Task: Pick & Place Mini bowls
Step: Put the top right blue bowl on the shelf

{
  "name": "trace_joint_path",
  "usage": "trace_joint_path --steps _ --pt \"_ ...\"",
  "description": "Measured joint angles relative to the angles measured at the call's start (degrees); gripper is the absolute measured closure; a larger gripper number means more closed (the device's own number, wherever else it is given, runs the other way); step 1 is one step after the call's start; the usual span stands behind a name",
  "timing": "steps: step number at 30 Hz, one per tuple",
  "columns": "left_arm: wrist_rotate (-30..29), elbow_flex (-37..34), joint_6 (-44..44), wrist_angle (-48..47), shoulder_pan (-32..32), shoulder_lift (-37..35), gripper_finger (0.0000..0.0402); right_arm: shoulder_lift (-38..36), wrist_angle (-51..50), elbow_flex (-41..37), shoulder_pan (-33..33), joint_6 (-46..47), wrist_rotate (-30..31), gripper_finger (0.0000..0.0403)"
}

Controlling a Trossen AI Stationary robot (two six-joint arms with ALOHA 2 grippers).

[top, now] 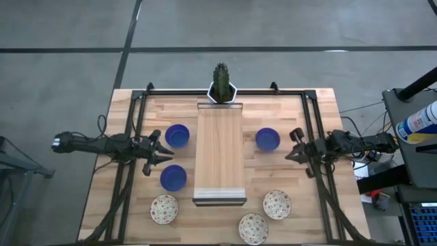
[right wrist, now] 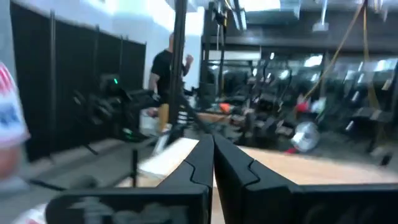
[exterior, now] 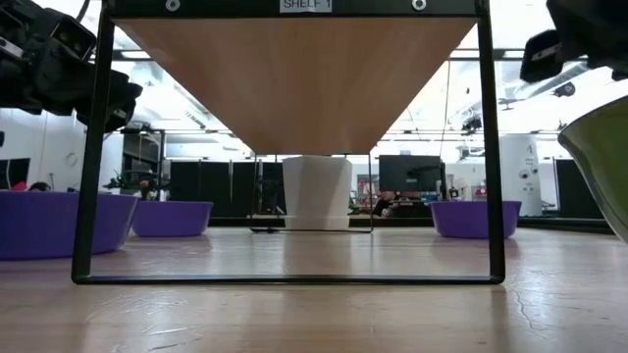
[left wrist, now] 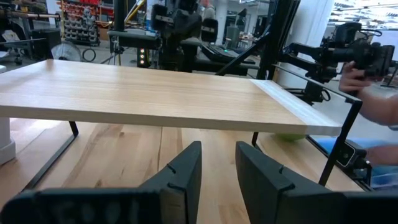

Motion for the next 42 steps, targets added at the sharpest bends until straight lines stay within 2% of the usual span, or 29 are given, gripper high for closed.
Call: trace_joint_path --steps 2,5,9,14,18,23,27,33,37,42 --pt "0.0 0.0 0.0 0.0 0.0 0.0 0.0299 0.4 -0.3 0.0 0.0 5.5 0.5 0.0394" --pt "0.0 0.0 0.0 0.0 0.0 0.0 0.0299 2.5 -0.4 0.2 0.0 11.0 5.0 0.0394" --pt "0.0 0.0 0.0 0.0 0.0 0.0 0.0299 8.8 -3.0 2.7 0.0 15.7 8.3 0.0390" --pt "0.0 0.0 0.0 0.0 0.0 0.0 0.0299 20.3 -19.9 12.7 0.0 18.6 14.5 0.0362" --pt "0.0 0.0 0.0 0.0 0.0 0.0 0.0299 31.8 -32.9 22.5 0.0 17.2 18.8 0.0330" --pt "0.0 0.0 0.0 0.0 0.0 0.0 0.0299 46.8 -52.5 33.6 0.0 17.5 27.7 0.0302" --pt "0.0 0.0 0.0 0.0 0.0 0.0 0.0299 57.4 -57.4 39.1 0.0 16.0 25.4 0.0296" --pt "0.0 0.0 0.0 0.0 0.0 0.0 0.0299 69.4 -57.6 44.1 -0.1 8.7 24.7 0.0296" --pt "0.0 0.0 0.0 0.0 0.0 0.0 0.0299 74.3 -59.0 45.1 0.0 6.7 25.7 0.0301" --pt "0.0 0.0 0.0 0.0 0.0 0.0 0.0299 76.7 -60.7 45.0 0.0 6.7 25.9 0.0305"
